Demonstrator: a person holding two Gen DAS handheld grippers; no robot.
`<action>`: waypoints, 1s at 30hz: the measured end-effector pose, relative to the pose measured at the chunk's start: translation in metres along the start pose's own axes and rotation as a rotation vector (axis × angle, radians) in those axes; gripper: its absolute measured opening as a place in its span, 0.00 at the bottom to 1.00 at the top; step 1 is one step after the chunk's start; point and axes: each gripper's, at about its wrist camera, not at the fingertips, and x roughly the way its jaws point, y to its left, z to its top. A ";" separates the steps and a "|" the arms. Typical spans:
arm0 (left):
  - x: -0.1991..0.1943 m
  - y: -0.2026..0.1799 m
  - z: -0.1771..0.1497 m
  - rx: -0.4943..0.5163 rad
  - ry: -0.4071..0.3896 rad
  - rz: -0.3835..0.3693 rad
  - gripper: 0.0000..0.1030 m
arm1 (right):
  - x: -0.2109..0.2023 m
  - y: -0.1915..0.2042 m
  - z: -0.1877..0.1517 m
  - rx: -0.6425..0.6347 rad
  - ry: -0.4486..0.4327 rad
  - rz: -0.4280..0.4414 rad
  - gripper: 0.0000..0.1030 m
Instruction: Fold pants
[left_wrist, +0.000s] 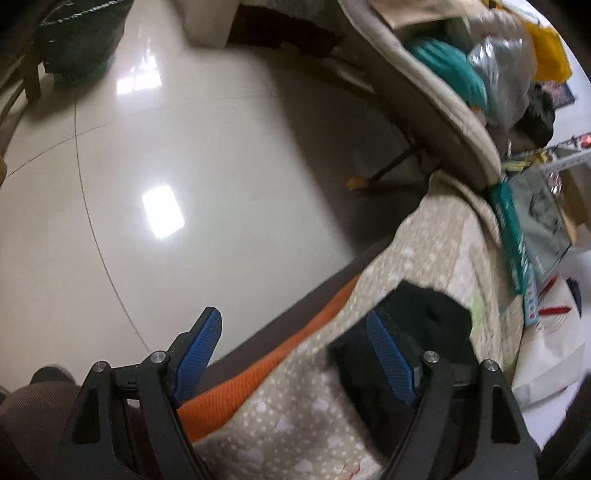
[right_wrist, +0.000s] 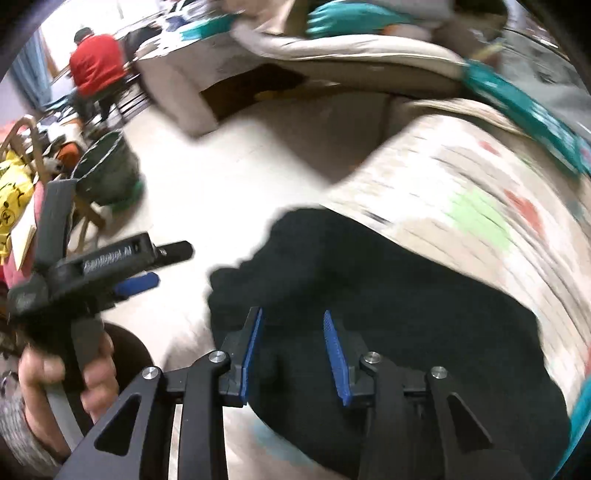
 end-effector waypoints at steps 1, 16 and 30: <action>0.001 0.002 0.001 -0.012 0.003 -0.010 0.78 | 0.015 0.006 0.008 -0.013 0.026 -0.018 0.36; 0.025 0.000 -0.007 -0.044 0.140 -0.124 0.78 | 0.060 0.005 0.091 -0.085 0.102 -0.018 0.59; 0.064 -0.034 -0.026 0.058 0.314 -0.202 0.59 | 0.108 0.020 0.082 -0.240 0.287 -0.062 0.66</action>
